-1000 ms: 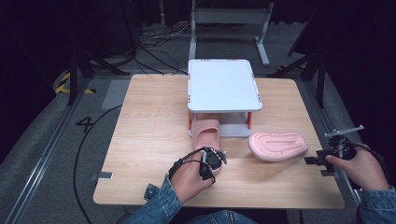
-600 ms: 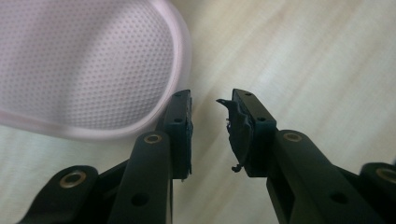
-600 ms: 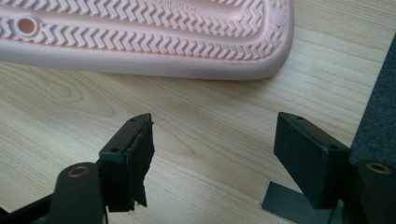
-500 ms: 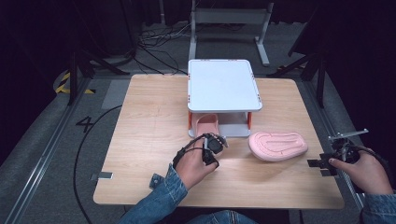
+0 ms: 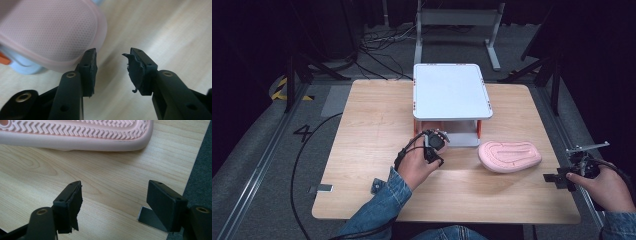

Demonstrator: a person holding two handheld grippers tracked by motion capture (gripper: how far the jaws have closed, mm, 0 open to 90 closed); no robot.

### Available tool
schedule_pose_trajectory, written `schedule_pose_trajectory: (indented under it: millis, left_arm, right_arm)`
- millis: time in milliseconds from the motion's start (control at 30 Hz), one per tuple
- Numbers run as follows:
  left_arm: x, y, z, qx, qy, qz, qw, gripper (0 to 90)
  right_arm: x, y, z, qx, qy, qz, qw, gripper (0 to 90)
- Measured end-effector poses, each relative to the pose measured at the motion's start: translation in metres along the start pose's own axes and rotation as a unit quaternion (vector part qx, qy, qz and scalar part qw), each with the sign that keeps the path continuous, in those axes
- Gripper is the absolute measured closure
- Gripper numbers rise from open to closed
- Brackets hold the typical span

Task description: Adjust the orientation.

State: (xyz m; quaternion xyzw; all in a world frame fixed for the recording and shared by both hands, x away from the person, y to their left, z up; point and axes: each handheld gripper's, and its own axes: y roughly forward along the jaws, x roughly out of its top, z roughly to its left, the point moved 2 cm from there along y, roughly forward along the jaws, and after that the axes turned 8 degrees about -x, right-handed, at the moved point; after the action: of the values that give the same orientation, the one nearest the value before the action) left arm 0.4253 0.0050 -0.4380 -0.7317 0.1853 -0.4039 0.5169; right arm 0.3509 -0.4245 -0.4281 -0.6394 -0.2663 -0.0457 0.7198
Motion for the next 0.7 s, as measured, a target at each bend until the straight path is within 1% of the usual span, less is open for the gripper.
schedule_pose_trajectory:
  millis: [100,133,233,300,367,400,433,467,567,700]
  left_arm:
    - [0.002,0.001,0.008,0.017,0.005,-0.008,0.9998,55.6]
    - [0.002,0.001,0.008,0.017,0.005,-0.008,0.9998,54.7]
    - [0.003,0.001,0.012,0.032,0.008,-0.012,0.9994,53.2]
    - [0.004,0.003,0.015,0.048,0.015,-0.029,0.9983,49.5]
    - [0.004,0.003,0.022,0.060,0.020,-0.046,0.9969,46.5]
    - [0.003,0.004,0.023,0.060,0.015,-0.049,0.9969,45.0]
    - [0.003,0.003,0.025,0.062,0.019,-0.047,0.9967,46.5]
    - [0.003,0.004,0.025,0.058,0.015,-0.049,0.9970,47.1]
    - [0.004,0.004,0.025,0.061,0.015,-0.047,0.9969,46.8]
    - [0.004,0.003,0.024,0.053,0.012,-0.049,0.9973,44.3]
  right_arm:
    - [-0.002,0.000,-0.002,-0.002,0.002,0.003,1.0000,29.2]
    - [-0.002,0.000,-0.002,-0.002,0.002,0.003,1.0000,29.2]
    - [-0.003,0.000,-0.003,-0.002,0.004,0.002,1.0000,29.2]
    - [-0.003,0.000,-0.002,-0.001,0.004,0.001,1.0000,29.2]
    - [-0.003,-0.001,-0.002,0.000,0.004,0.002,1.0000,29.2]
    - [-0.003,-0.001,-0.002,0.000,0.004,0.002,1.0000,29.2]
    - [-0.003,-0.001,-0.002,-0.001,0.003,0.001,1.0000,29.2]
    - [-0.003,-0.001,-0.002,-0.001,0.003,0.001,1.0000,29.2]
    - [-0.003,0.000,-0.002,-0.001,0.003,0.002,1.0000,29.2]
    - [-0.003,0.000,-0.001,0.000,0.002,0.001,1.0000,29.2]
